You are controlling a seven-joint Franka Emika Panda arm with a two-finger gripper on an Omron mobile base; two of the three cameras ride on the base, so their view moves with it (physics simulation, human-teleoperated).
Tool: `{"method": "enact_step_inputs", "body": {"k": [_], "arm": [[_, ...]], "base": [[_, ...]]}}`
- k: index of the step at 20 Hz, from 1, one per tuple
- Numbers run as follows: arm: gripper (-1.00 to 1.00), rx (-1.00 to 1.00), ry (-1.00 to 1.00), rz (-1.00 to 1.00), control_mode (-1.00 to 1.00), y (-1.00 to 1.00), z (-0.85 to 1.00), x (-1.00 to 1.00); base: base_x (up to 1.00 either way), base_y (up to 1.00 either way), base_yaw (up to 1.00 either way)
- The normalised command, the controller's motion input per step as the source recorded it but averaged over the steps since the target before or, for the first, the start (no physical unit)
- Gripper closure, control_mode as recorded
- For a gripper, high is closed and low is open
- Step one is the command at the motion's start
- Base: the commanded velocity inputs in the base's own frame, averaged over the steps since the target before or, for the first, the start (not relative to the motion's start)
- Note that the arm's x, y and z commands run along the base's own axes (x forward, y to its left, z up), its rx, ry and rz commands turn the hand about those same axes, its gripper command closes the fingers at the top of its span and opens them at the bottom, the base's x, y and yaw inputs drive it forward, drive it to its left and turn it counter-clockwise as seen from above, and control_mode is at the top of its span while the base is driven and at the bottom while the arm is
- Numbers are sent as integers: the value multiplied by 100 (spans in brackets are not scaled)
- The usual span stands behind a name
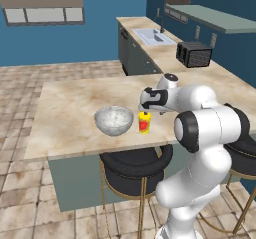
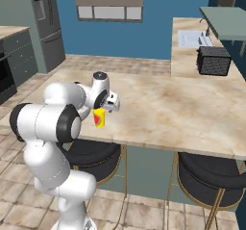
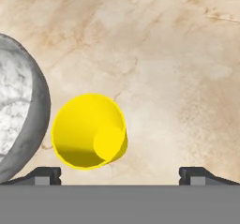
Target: Place the cup inside the bowl on the dining table and move the bowl to any counter.
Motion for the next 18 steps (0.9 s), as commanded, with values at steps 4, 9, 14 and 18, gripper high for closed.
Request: {"method": "enact_step_inputs", "body": {"k": [4,9,14,18], "arm": [[-100,0,0,0,-100,0,-2,3],[-100,0,0,0,-100,0,-4,5],[-100,0,0,0,-100,0,-13,1],[-100,0,0,0,-100,0,-22,0]], "base": [[0,0,0],[0,0,0],[0,0,0],[0,0,0]]}}
